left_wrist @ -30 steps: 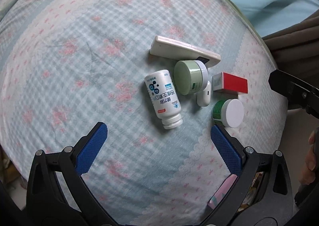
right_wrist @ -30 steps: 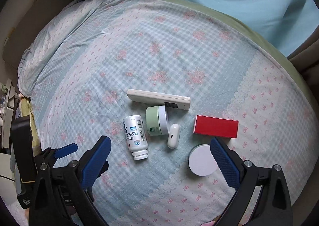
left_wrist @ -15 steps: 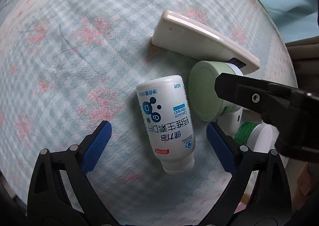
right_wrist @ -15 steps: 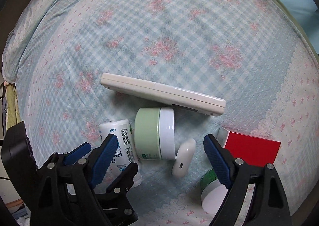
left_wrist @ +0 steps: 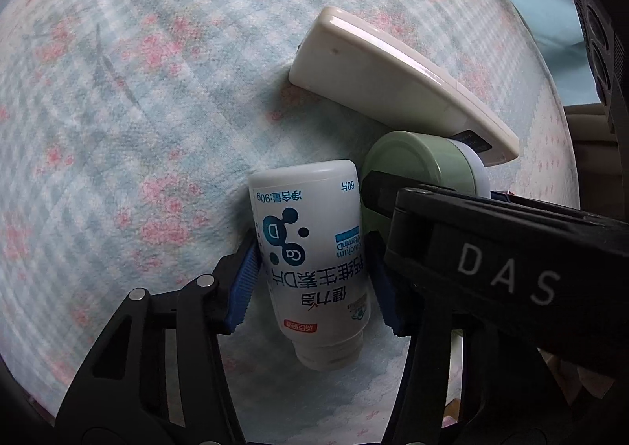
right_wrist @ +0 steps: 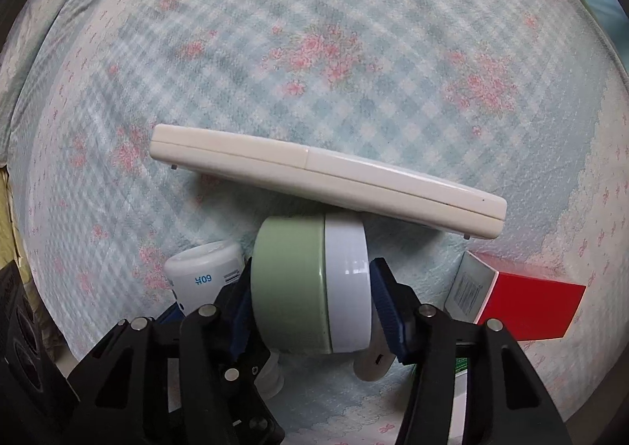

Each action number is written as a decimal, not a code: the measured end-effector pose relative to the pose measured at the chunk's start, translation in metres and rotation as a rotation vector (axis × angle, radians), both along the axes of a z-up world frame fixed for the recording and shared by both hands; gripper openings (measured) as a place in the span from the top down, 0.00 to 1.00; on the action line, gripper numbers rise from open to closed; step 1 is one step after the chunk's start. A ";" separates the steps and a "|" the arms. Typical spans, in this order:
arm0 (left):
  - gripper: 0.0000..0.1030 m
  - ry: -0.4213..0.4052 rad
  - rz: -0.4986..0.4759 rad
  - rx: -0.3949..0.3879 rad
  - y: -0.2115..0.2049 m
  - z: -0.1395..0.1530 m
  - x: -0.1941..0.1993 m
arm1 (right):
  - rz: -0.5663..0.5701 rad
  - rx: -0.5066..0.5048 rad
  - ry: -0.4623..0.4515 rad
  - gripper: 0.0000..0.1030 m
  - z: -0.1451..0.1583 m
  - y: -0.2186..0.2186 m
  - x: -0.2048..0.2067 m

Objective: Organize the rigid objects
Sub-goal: 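Grasp the white pill bottle with the left tool while the right tool grasps the pale green jar, then carry the pill bottle with the left tool while the right tool carries the green jar to the box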

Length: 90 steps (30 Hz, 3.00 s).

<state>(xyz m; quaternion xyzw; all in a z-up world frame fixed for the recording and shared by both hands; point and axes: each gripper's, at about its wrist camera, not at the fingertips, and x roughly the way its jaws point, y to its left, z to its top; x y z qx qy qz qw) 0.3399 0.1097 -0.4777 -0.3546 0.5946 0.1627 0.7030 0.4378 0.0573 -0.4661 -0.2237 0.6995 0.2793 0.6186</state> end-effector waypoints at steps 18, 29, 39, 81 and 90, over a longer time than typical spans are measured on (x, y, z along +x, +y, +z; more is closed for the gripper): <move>0.53 -0.046 -0.039 0.017 0.009 0.018 -0.002 | -0.002 0.027 -0.029 0.61 0.002 -0.004 -0.006; 0.53 -0.090 -0.116 0.058 0.024 0.063 -0.015 | -0.039 0.075 -0.053 0.61 0.048 -0.027 -0.008; 0.53 -0.140 -0.188 0.088 0.011 0.113 -0.036 | -0.128 0.124 -0.099 0.61 0.103 -0.050 -0.035; 0.53 -0.324 -1.023 0.058 -0.399 0.257 -0.125 | -0.746 0.120 -0.315 0.61 0.256 -0.519 -0.231; 0.53 -0.200 -1.168 0.105 -0.478 0.195 -0.148 | -0.868 0.094 -0.236 0.61 0.194 -0.599 -0.247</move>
